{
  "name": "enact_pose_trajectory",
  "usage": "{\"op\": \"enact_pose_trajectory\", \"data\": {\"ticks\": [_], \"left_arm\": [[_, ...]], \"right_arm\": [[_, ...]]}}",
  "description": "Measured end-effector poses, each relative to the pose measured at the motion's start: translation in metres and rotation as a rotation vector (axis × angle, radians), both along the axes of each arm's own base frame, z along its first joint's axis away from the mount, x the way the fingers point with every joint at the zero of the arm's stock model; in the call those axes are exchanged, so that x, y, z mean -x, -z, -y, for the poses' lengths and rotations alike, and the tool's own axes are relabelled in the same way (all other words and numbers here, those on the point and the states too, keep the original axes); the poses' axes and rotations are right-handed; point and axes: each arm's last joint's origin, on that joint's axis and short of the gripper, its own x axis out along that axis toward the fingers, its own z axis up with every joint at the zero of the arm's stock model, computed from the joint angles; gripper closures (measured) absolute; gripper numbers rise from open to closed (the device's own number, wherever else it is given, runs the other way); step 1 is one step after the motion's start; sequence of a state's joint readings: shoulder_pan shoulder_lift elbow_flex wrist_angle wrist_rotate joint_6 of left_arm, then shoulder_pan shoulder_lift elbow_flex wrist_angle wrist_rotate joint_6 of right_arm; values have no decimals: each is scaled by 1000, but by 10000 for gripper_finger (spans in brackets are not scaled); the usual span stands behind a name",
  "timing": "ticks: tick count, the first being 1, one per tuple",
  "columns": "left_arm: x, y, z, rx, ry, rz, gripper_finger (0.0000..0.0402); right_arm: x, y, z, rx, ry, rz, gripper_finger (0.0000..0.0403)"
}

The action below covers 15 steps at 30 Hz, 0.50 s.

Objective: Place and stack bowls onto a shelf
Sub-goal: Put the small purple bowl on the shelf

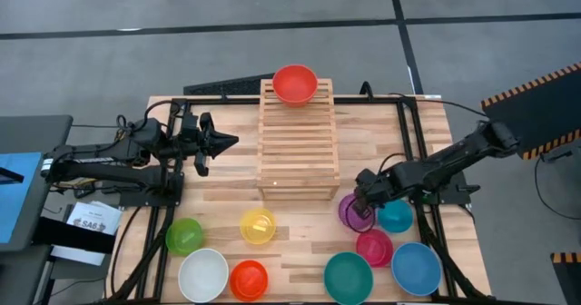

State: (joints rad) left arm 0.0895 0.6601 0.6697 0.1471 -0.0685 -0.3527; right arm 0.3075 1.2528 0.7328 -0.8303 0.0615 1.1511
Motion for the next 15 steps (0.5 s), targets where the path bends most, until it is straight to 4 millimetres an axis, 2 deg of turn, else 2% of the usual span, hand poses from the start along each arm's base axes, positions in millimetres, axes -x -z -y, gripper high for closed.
{"op": "enact_pose_trajectory", "data": {"ticks": [5,8,11,15], "left_arm": [[0,0,0,-27,-4,-6,401],[0,0,0,-40,-9,-8,401],[0,0,-1,-37,-30,-7,401],[0,0,-1,-37,-33,-7,401]], "right_arm": [[9,-39,3,-112,-142,36,381],[11,-67,2,-240,-252,107,381],[4,-100,0,-347,-305,233,381],[-21,-145,5,-341,-280,444,381]]}}
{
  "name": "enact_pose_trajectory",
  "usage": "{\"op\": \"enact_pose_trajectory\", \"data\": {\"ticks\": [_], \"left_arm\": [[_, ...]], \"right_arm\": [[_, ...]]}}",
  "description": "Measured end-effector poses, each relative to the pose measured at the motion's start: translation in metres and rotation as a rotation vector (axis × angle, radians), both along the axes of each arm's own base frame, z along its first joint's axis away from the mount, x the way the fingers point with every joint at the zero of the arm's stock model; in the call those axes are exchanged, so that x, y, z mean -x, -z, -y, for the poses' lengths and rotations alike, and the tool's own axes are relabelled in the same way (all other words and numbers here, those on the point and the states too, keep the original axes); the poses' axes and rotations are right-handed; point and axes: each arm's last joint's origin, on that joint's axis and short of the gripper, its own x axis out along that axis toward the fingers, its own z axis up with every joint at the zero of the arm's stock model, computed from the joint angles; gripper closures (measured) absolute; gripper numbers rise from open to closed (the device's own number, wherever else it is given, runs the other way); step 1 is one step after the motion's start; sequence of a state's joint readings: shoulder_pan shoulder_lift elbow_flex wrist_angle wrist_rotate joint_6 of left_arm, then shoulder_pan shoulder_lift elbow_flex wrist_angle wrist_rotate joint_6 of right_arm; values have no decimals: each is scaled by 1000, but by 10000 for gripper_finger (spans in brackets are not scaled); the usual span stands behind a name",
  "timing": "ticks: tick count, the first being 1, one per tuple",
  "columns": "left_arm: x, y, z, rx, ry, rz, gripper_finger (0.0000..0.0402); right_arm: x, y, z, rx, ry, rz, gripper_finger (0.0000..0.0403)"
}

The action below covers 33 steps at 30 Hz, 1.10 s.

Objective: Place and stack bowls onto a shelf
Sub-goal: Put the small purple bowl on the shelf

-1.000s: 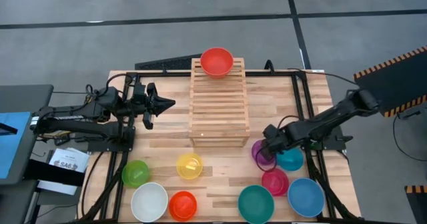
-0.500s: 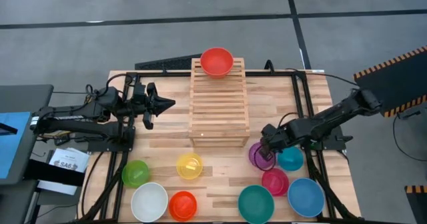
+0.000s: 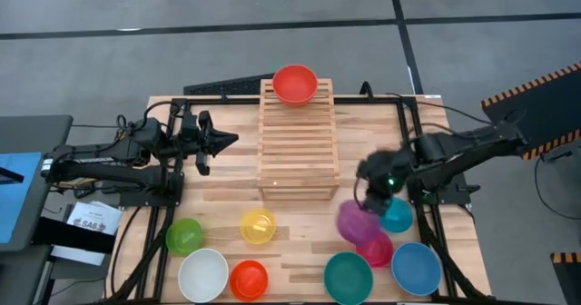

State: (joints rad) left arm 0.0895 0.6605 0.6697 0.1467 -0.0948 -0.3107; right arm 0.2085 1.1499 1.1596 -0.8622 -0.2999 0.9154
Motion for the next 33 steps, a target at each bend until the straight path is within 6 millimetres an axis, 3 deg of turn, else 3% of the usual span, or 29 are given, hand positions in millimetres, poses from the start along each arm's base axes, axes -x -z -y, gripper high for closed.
{"op": "enact_pose_trajectory", "data": {"ticks": [5,7,12,18,23,33], "left_arm": [[0,0,0,13,2,1,401],[0,0,0,13,2,2,401],[0,0,0,-6,-1,-4,401],[0,1,0,-5,-1,-9,401],[0,1,0,36,9,-2,402],[0,2,0,51,11,-16,401]], "right_arm": [[-44,-42,27,130,192,116,381],[-60,-49,46,202,280,89,381],[-96,-40,99,336,463,-21,381],[-116,-5,146,341,562,-188,373],[-123,9,163,335,592,-224,372],[-126,2,171,363,591,-124,354]]}}
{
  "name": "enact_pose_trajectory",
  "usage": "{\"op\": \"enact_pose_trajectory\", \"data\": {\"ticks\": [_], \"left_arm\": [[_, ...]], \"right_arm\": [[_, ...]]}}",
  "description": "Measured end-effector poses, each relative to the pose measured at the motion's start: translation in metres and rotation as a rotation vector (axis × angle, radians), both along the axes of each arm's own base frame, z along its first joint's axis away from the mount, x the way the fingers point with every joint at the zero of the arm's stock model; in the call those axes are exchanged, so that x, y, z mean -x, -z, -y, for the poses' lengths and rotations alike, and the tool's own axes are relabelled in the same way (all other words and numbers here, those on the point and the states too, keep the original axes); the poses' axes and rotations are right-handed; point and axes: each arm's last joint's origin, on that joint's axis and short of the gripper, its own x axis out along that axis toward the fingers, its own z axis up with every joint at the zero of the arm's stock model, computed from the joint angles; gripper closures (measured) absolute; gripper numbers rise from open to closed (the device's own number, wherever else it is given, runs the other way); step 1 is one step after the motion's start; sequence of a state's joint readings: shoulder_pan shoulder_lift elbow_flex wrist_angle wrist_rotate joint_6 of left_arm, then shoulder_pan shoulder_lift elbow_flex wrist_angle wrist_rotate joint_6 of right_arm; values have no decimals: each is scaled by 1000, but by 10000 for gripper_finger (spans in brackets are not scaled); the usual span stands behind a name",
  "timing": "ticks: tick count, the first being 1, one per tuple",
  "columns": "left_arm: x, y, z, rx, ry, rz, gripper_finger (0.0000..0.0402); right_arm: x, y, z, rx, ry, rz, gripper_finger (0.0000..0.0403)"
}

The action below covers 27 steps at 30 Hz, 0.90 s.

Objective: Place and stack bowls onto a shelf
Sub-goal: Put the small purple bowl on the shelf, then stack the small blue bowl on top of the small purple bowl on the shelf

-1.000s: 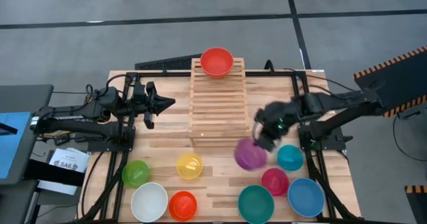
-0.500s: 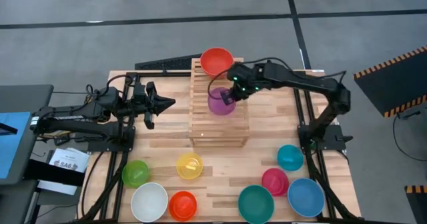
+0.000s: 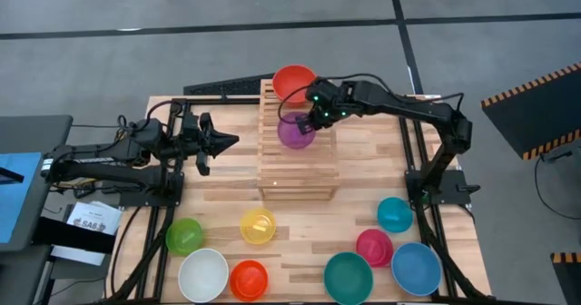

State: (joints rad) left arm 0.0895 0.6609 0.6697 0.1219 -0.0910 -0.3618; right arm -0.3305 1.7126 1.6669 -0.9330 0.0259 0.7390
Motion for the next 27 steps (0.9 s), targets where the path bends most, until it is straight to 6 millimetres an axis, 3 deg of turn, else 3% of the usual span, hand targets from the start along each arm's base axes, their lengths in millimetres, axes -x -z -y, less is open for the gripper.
{"op": "enact_pose_trajectory", "data": {"ticks": [10,19,23,27], "left_arm": [[0,0,0,1,0,0,401],[0,0,0,1,0,0,401],[0,0,0,1,1,0,401],[0,0,0,-5,-1,-4,401]], "right_arm": [[0,-2,0,28,-27,8,332],[-1,-5,2,90,-61,16,216],[19,-24,0,134,-99,26,174],[49,-44,-15,154,-167,-30,160]]}}
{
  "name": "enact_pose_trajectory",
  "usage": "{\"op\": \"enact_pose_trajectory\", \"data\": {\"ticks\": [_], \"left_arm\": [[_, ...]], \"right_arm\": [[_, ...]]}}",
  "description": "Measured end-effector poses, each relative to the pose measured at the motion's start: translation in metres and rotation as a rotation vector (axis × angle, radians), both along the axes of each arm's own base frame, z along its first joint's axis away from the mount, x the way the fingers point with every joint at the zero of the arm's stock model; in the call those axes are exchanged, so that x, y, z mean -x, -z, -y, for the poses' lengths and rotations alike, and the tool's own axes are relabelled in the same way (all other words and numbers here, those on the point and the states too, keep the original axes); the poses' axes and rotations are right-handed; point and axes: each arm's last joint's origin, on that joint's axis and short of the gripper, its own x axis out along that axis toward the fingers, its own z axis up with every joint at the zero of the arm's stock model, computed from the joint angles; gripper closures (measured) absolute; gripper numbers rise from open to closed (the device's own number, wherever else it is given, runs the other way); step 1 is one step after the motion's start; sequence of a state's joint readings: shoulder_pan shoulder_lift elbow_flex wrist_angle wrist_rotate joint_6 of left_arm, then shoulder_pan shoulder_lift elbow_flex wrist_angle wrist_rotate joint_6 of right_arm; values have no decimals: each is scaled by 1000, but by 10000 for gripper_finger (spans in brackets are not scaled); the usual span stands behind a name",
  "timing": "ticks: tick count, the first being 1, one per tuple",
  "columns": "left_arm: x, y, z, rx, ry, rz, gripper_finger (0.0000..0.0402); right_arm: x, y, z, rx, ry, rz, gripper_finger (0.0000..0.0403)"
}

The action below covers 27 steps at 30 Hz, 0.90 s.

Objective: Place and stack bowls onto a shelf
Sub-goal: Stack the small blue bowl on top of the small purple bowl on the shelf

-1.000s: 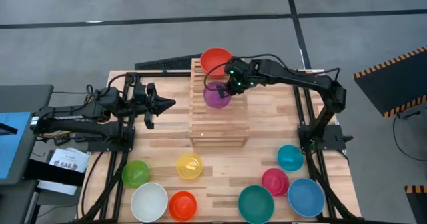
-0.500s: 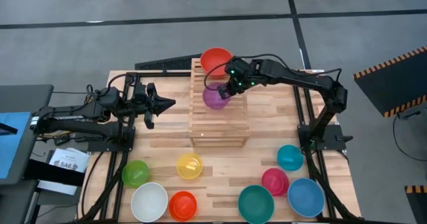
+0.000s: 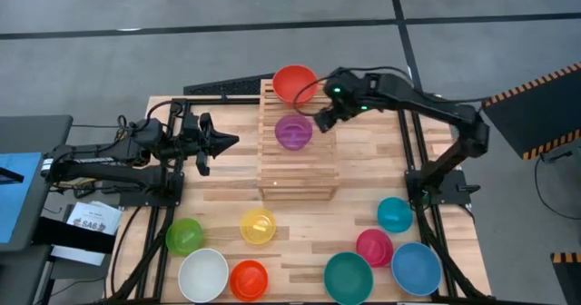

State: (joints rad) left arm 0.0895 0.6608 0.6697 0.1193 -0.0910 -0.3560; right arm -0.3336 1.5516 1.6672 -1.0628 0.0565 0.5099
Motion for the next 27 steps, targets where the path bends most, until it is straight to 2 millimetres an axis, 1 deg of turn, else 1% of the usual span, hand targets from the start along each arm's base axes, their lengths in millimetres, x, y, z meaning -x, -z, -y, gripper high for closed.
{"op": "enact_pose_trajectory", "data": {"ticks": [3,5,7,11,15,19,23,27], "left_arm": [[0,0,0,3,0,-4,401],[0,0,0,5,-1,-3,401],[0,0,0,5,-1,-3,401],[0,0,0,6,-2,-2,401],[0,0,-1,8,-27,-2,401],[0,0,-1,10,-45,1,401],[0,0,-1,11,-46,1,401],[0,0,-1,12,-46,2,401]], "right_arm": [[26,-9,-26,4,-90,-87,159],[41,-10,-46,7,-146,-130,159],[57,-5,-67,8,-183,-154,159],[87,9,-103,-31,-195,-102,159],[112,30,-131,-113,-209,-78,159],[132,59,-149,-187,-196,-166,159],[143,90,-162,-267,-172,-310,159],[143,124,-169,-322,-83,-455,159]]}}
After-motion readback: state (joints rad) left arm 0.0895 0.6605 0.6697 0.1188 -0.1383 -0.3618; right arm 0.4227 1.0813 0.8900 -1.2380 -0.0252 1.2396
